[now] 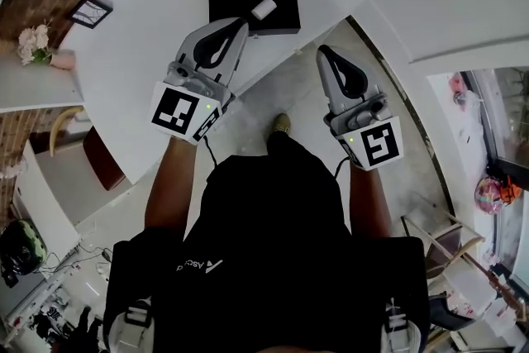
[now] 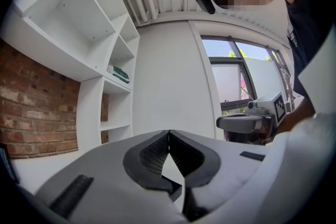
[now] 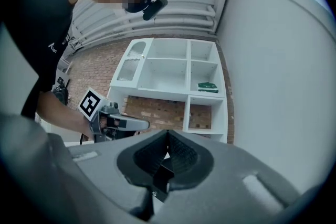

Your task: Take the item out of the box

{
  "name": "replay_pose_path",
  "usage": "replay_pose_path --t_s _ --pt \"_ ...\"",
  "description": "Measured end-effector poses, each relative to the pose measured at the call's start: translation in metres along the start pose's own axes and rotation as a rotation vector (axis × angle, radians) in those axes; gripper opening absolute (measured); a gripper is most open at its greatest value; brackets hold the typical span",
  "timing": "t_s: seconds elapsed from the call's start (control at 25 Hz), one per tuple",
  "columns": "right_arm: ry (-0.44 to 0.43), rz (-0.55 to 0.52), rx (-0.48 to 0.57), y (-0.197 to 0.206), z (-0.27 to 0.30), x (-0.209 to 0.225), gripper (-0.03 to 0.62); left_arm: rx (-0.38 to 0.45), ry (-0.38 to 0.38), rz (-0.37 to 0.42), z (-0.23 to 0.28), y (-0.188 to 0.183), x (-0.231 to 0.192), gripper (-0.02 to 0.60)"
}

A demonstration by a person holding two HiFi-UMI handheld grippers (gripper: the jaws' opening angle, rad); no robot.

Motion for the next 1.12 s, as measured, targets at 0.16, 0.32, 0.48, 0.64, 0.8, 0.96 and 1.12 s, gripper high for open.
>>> replay_pose_path --t_s 0.16,0.32,0.48,0.64,0.8,0.96,1.12 --pt "-0.048 0.012 -0.019 0.011 0.009 0.029 0.0 -0.1 -0.037 -0.025 0.037 0.017 -0.013 0.0" --pt "-0.06 0.029 -0.007 0.018 0.018 0.052 0.0 -0.222 -0.04 -0.023 0.066 0.04 -0.025 0.0" --pt "-0.063 0.05 -0.016 0.024 0.026 0.062 0.0 -0.374 -0.034 -0.03 0.089 0.065 -0.038 0.003" --pt "-0.052 0.059 -0.016 0.029 0.031 0.07 0.0 -0.538 0.004 -0.019 0.11 0.09 -0.045 0.06" --pt "-0.035 0.074 -0.028 0.033 0.038 0.08 0.0 -0.69 0.042 0.004 0.129 0.118 -0.049 0.132" --pt "-0.027 0.086 -0.034 0.04 0.046 0.084 0.0 -0.821 0.062 0.0 0.146 0.145 -0.06 0.178" --pt "-0.019 0.096 -0.038 0.045 0.051 0.089 0.0 -0.958 0.069 -0.022 0.155 0.172 -0.066 0.227"
Point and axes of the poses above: the fingertips, and each gripper's own axes: z forward along the fingers, x to its right, y out of its underside, the point moved 5 cm from there along -z, backward along the fingers, and after that the axes turned 4 degrees about -x, right-handed, at the moved point
